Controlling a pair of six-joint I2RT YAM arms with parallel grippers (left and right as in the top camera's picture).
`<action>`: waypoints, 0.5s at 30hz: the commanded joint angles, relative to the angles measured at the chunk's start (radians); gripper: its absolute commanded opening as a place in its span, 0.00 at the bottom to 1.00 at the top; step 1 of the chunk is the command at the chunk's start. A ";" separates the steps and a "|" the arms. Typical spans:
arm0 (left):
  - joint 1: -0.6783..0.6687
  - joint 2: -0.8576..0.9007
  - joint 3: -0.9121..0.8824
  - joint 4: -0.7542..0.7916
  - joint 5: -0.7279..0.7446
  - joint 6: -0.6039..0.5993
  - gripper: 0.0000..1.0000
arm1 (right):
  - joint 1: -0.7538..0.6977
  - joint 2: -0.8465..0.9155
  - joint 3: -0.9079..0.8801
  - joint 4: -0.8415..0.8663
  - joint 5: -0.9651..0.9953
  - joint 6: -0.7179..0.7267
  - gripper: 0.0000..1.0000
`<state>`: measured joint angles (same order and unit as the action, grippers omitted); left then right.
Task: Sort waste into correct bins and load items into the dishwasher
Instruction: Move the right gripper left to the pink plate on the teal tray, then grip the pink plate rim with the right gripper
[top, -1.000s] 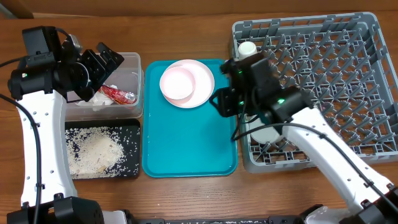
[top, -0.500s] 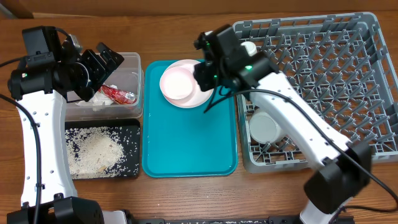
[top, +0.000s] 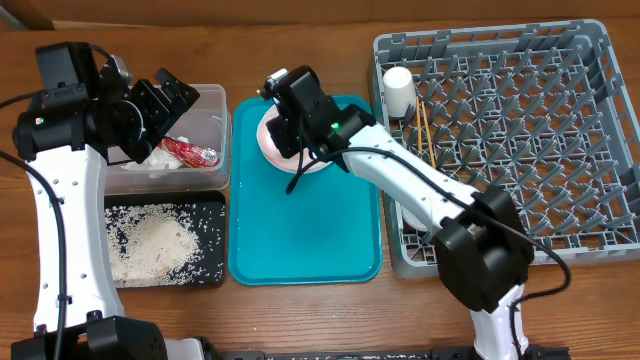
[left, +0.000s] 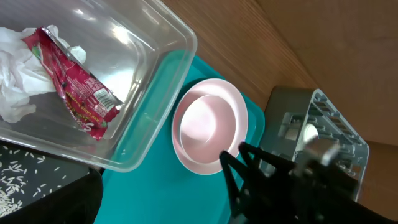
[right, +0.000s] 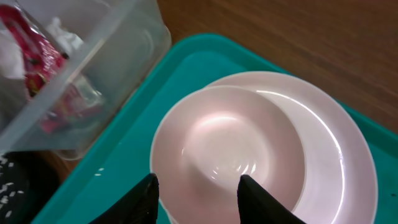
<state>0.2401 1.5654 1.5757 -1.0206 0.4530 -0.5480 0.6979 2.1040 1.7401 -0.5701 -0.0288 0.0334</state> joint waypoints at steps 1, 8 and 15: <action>0.002 0.003 0.016 0.001 0.008 0.002 1.00 | -0.007 0.045 0.027 0.009 0.034 -0.008 0.42; 0.002 0.003 0.016 0.001 0.007 0.002 1.00 | -0.008 0.086 0.026 0.008 0.143 -0.008 0.25; 0.002 0.003 0.016 0.001 0.008 0.002 1.00 | -0.017 0.119 0.026 -0.023 0.172 -0.007 0.24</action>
<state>0.2401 1.5654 1.5753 -1.0210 0.4530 -0.5480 0.6933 2.1895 1.7401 -0.5808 0.1040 0.0257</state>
